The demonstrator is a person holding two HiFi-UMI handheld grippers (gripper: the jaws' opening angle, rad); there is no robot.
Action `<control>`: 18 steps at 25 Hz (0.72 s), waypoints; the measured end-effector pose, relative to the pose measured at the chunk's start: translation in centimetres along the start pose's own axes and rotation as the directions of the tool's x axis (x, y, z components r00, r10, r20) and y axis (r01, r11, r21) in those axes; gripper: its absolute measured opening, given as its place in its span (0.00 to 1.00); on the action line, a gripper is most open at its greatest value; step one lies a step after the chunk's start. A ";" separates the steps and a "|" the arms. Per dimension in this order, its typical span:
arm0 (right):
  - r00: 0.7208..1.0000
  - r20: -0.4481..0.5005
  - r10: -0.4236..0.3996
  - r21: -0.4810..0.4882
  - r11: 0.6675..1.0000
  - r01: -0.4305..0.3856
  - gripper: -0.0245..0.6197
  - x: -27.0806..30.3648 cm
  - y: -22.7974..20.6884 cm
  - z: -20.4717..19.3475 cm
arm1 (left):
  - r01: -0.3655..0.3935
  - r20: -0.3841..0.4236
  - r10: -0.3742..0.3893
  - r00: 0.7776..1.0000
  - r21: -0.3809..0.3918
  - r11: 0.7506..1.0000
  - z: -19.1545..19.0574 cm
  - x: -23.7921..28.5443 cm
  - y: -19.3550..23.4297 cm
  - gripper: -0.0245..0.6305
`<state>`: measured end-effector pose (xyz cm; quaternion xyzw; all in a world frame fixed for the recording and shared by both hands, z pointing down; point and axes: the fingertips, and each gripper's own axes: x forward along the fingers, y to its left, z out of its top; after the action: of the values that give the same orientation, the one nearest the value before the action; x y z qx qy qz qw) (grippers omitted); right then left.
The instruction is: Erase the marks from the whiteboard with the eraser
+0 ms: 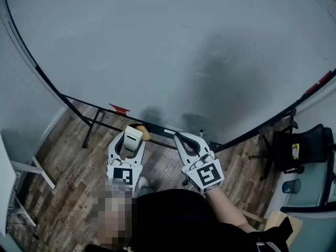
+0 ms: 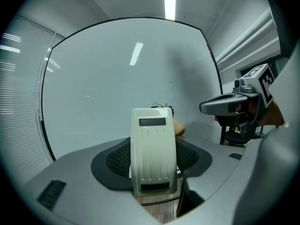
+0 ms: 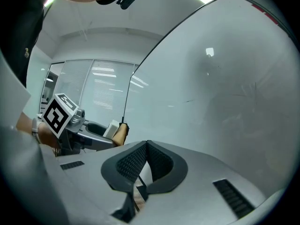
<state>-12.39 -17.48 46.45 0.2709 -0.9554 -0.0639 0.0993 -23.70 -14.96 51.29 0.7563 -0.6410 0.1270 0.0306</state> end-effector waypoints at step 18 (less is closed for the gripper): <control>1.000 0.006 0.030 -0.009 1.000 -0.030 0.08 0.4 -0.9 -0.9 | -0.039 -0.003 0.039 0.999 -0.016 0.999 -0.3 1.5 1.0 0.44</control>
<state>-12.07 -18.52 47.24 0.2557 -0.9594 -0.0675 0.0983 -24.46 -16.52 51.78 0.7434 -0.6565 0.1234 0.0349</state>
